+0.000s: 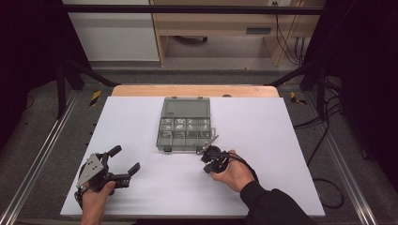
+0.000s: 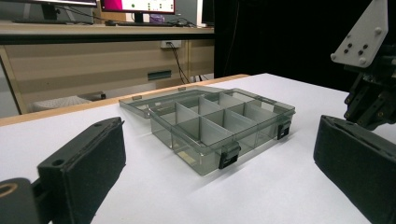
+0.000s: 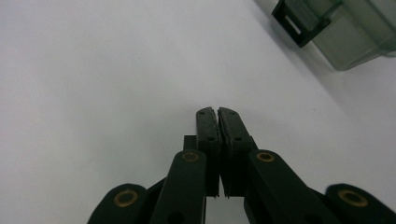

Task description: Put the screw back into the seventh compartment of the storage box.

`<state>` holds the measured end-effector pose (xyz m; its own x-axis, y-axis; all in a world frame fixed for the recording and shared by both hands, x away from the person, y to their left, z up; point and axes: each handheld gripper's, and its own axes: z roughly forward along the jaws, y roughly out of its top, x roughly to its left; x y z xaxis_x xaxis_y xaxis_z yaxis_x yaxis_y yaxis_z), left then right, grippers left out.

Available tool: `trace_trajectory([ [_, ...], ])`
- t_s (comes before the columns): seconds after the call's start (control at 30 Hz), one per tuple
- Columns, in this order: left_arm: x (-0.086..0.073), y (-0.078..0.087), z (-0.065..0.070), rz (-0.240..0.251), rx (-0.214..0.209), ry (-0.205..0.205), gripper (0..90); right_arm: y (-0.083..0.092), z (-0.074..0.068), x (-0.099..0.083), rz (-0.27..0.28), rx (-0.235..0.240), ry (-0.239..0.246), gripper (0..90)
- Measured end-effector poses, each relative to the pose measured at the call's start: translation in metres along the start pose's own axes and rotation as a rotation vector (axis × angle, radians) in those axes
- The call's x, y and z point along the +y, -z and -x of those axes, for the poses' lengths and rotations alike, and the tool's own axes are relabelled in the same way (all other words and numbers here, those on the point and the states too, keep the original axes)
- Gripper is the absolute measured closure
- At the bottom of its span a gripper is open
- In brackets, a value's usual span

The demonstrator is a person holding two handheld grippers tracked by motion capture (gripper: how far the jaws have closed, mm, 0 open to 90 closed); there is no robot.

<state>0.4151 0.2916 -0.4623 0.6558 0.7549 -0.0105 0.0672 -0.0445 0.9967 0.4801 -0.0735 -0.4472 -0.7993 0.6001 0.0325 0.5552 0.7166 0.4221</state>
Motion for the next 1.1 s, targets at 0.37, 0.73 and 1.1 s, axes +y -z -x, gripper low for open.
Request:
trace_trajectory([
  [0.37, 0.000, 0.000, 0.000, 0.000, -0.001, 0.000, 2.1, 0.021, 0.003, 0.024, 0.057, -0.029, 0.031, 88.1],
  [0.73, 0.000, 0.000, 0.000, 0.000, -0.003, -0.002, 2.1, 0.031, 0.006, 0.048, 0.087, -0.061, 0.040, 88.1],
  [1.1, 0.000, 0.000, 0.000, 0.003, -0.001, -0.002, 2.1, 0.033, 0.009, 0.069, 0.145, -0.083, 0.019, 88.1],
])
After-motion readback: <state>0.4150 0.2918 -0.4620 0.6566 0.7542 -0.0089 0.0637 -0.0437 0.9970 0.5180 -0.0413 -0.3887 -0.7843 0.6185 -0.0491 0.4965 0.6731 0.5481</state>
